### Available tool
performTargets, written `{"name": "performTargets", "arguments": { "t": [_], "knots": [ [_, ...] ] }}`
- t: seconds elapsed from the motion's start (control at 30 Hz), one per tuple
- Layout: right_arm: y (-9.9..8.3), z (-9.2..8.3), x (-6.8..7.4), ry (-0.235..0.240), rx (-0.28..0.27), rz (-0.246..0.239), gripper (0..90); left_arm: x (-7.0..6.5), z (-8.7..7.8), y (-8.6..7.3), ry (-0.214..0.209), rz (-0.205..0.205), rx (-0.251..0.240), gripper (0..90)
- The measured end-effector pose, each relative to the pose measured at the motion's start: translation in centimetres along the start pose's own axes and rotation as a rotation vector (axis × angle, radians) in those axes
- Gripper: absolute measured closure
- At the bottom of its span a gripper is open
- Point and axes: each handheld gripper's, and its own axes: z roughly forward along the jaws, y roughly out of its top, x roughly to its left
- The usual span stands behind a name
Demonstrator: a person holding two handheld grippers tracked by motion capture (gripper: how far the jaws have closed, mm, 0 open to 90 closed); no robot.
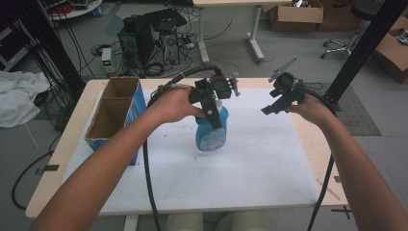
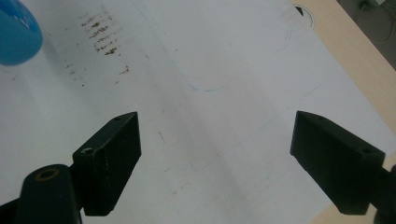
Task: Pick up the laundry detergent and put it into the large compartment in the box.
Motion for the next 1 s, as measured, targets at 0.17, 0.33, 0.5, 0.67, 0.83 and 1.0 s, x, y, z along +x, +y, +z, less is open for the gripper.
{"name": "performTargets", "arguments": {
  "t": [0.17, 0.33, 0.5, 0.67, 0.83, 1.0],
  "knots": [
    [0.1, 0.0, 0.1, 0.002, 0.0, -0.004, 16.1, 0.4, -3.2, 0.1, 0.049, -0.065, 0.012, 37.9],
    [0.2, 0.0, 0.4, 0.004, -0.002, -0.006, 16.1, 0.9, -5.5, 0.0, 0.092, -0.134, 0.019, 37.9],
    [0.3, 0.0, 0.6, 0.005, -0.003, -0.014, 16.2, 1.5, -7.4, -0.4, 0.127, -0.209, 0.02, 37.9],
    [0.4, -0.1, 0.6, 0.005, -0.006, -0.015, 16.3, 2.0, -9.1, -0.9, 0.16, -0.275, 0.022, 37.9],
    [0.4, -0.2, 0.7, 0.005, -0.006, -0.017, 16.3, 2.5, -11.0, -1.8, 0.198, -0.364, 0.02, 37.9],
    [0.5, -0.1, 0.8, 0.009, -0.005, -0.023, 16.3, 2.8, -12.5, -2.8, 0.229, -0.44, 0.009, 38.0]
  ]
}}
